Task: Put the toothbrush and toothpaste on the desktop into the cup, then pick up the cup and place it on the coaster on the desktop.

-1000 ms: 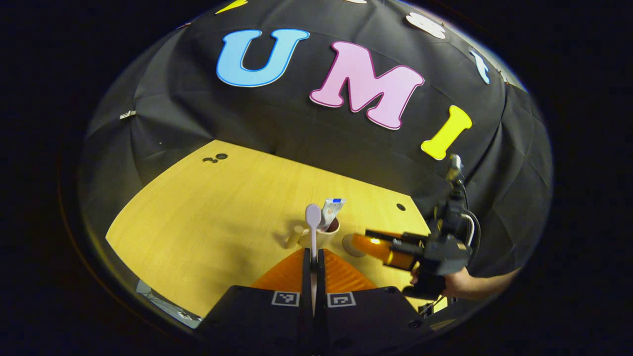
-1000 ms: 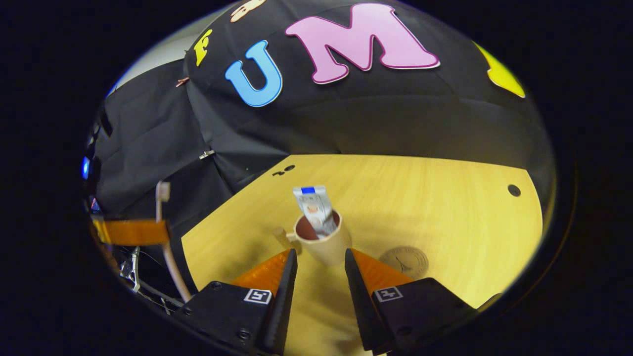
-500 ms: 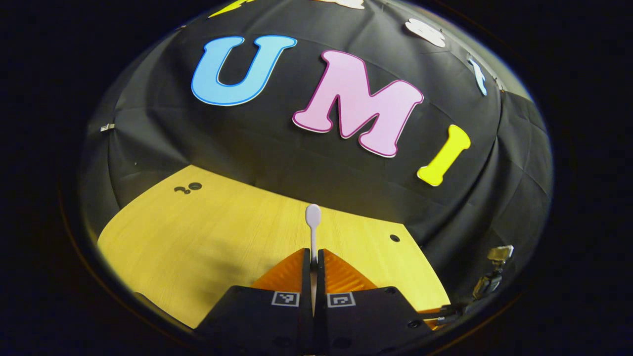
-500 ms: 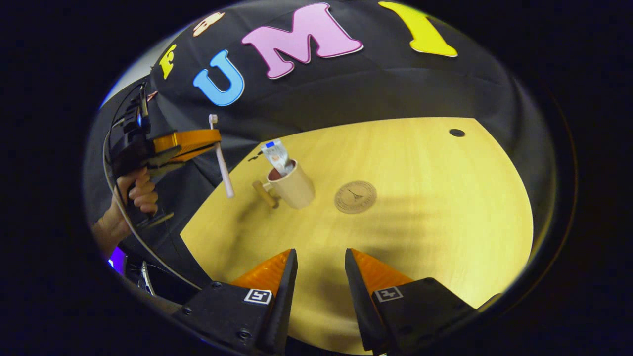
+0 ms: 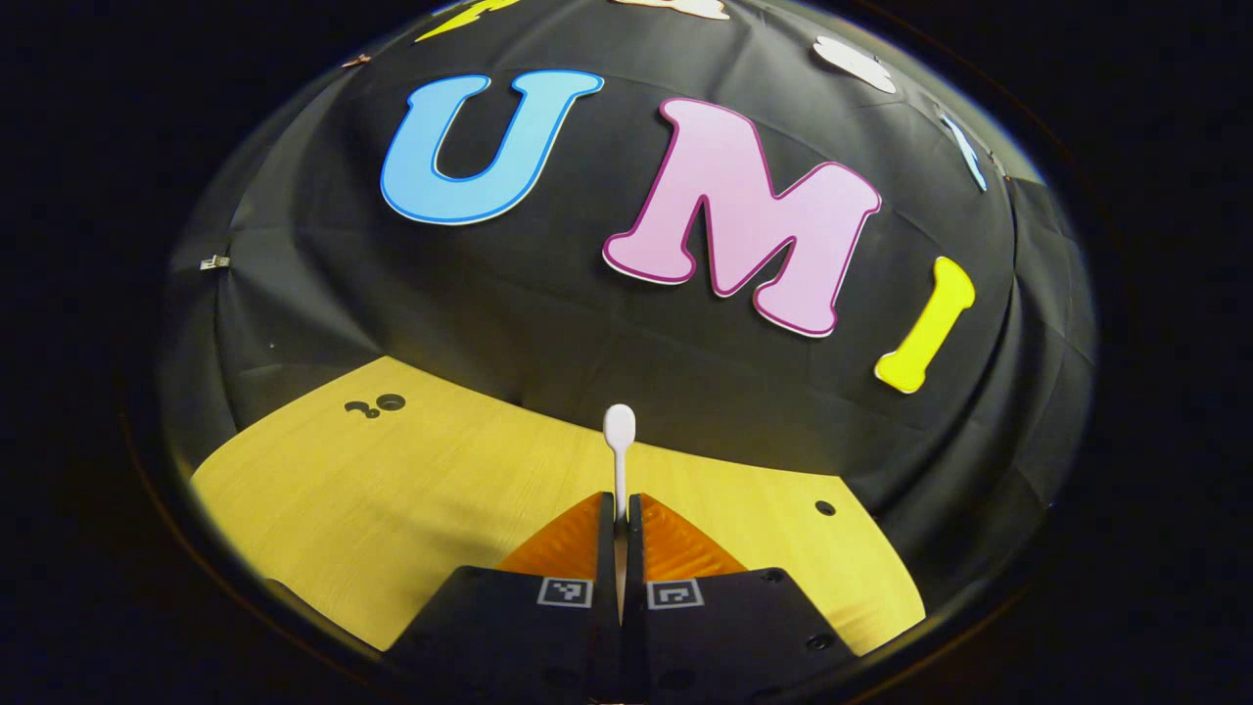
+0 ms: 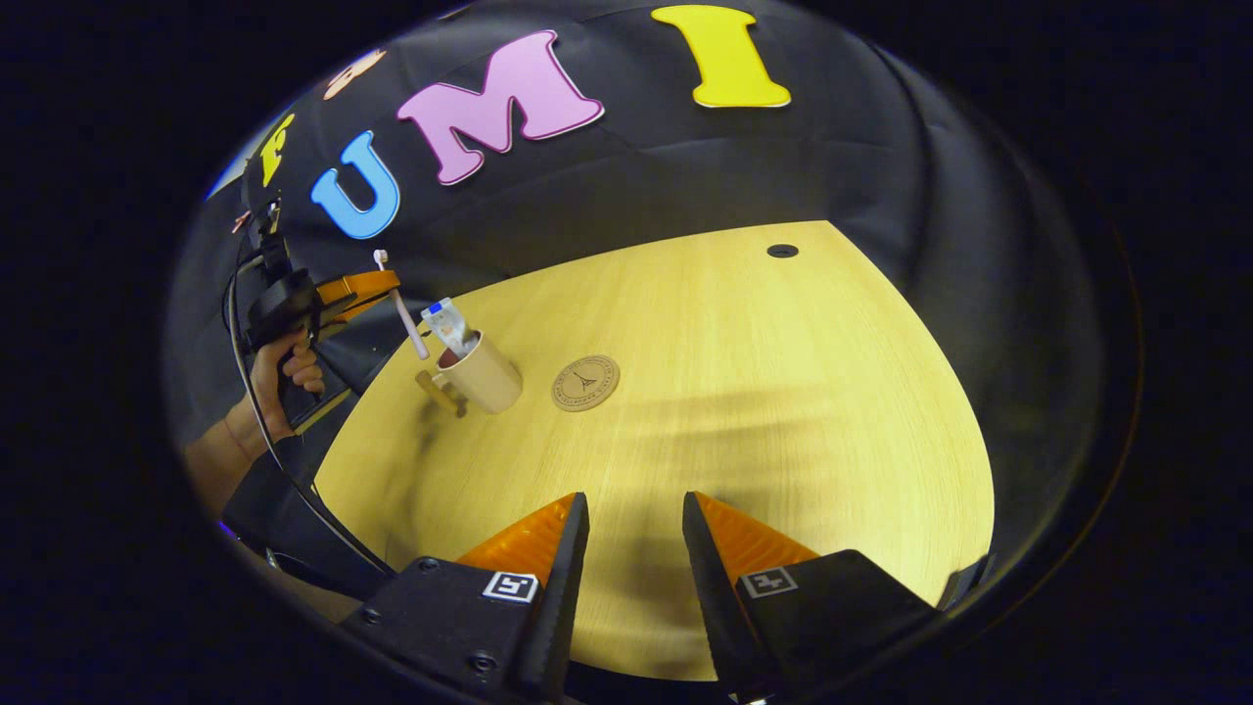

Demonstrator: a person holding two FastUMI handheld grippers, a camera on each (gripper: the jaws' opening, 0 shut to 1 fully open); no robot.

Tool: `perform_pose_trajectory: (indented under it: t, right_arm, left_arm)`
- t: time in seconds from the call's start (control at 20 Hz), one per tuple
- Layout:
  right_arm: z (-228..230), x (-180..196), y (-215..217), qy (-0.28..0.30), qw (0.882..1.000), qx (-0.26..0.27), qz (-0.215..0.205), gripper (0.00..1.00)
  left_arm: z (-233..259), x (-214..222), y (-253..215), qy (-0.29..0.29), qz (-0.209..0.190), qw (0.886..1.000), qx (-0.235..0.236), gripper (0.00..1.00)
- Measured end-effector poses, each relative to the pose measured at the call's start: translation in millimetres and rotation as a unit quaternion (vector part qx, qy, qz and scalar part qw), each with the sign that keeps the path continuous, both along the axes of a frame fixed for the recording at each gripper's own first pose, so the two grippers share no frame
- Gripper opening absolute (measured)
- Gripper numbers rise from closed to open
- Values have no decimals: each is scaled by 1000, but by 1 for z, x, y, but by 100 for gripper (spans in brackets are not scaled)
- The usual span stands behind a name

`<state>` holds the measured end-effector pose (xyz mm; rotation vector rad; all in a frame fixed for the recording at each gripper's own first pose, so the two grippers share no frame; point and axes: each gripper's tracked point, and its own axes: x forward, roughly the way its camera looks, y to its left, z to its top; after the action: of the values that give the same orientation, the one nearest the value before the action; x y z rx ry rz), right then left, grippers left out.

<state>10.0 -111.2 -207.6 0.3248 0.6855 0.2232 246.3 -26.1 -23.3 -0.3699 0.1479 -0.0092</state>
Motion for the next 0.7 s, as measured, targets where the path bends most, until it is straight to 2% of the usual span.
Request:
perform_pose_trajectory:
  t: [0.2,0.25,0.3,0.5,0.7]
  right_arm:
    - [-8,-10,-8,7,1000,6,-22,60]
    - [-8,-11,-9,7,1000,7,-25,60]
    - [-7,-11,-10,7,1000,7,-28,59]
    - [-10,-12,-12,10,999,8,-33,60]
    - [-11,-15,-14,12,999,9,-45,60]
  left_arm:
    - [-12,20,-3,1,7,1000,2,6]
    - [-18,23,-3,4,11,1000,9,1]
    - [-23,25,-4,6,11,1000,15,6]
    - [-40,27,-17,10,-6,999,36,6]
    - [-56,21,-20,27,-11,999,32,6]
